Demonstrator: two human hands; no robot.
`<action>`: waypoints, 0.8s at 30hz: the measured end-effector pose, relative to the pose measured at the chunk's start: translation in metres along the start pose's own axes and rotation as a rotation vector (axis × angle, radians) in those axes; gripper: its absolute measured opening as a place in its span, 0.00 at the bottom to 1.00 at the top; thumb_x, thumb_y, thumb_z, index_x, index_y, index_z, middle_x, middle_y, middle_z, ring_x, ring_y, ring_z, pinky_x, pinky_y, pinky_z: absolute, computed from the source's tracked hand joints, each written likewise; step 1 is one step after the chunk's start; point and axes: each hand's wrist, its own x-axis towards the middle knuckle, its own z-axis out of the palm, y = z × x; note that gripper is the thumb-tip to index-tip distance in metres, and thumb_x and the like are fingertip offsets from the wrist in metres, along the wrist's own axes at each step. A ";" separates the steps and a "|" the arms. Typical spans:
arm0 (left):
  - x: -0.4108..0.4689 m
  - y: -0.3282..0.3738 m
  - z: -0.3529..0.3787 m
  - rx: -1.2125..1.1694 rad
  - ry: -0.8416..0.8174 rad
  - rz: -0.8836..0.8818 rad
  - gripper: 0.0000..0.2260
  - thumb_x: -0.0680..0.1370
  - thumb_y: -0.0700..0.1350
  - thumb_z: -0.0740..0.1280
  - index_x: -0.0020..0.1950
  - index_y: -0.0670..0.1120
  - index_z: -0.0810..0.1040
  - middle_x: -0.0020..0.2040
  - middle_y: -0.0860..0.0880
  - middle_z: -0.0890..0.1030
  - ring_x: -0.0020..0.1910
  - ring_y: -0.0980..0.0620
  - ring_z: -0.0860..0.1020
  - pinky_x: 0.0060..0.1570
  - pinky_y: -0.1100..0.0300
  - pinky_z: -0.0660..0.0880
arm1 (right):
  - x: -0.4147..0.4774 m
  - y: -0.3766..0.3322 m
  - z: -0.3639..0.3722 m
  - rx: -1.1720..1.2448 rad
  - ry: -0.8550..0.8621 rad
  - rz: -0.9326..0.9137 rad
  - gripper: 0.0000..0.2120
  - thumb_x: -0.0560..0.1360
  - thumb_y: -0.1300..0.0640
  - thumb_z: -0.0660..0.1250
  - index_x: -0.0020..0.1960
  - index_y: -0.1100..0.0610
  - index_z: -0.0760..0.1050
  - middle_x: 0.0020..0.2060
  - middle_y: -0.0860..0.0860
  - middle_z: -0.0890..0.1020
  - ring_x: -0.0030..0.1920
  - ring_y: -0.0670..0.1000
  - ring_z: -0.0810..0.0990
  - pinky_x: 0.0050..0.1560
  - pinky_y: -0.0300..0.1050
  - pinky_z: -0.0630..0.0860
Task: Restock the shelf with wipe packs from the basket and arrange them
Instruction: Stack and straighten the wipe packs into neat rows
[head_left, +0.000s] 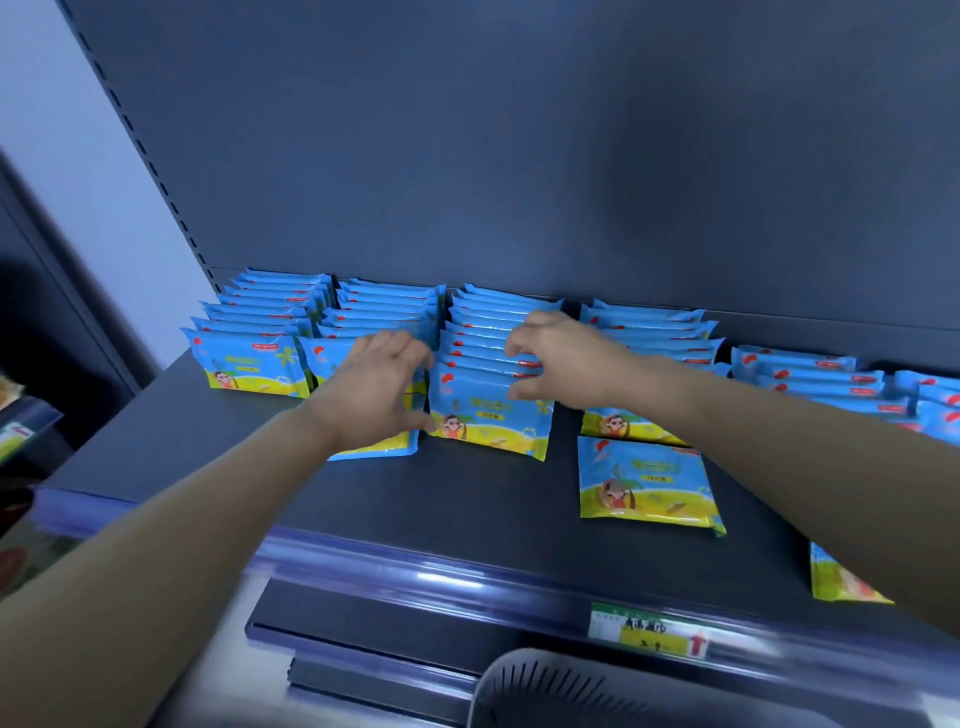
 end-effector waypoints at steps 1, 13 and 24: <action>-0.008 -0.006 -0.001 0.033 -0.047 -0.005 0.29 0.67 0.60 0.73 0.61 0.48 0.70 0.58 0.50 0.71 0.60 0.50 0.66 0.59 0.60 0.57 | 0.000 -0.005 0.004 -0.029 -0.006 -0.016 0.27 0.71 0.42 0.70 0.64 0.54 0.69 0.58 0.51 0.71 0.61 0.53 0.68 0.59 0.51 0.71; -0.027 -0.042 0.011 0.227 -0.491 -0.140 0.26 0.76 0.49 0.67 0.72 0.47 0.63 0.66 0.45 0.71 0.62 0.44 0.72 0.57 0.53 0.70 | 0.015 -0.038 0.034 -0.329 0.029 -0.036 0.38 0.66 0.40 0.73 0.67 0.56 0.62 0.59 0.53 0.66 0.58 0.55 0.65 0.59 0.50 0.65; 0.009 -0.063 -0.004 0.370 -0.125 -0.071 0.18 0.76 0.38 0.57 0.65 0.47 0.67 0.59 0.46 0.69 0.59 0.46 0.67 0.57 0.54 0.64 | 0.017 -0.040 0.044 -0.375 0.079 0.020 0.30 0.70 0.53 0.71 0.66 0.55 0.60 0.59 0.54 0.65 0.57 0.56 0.64 0.58 0.50 0.65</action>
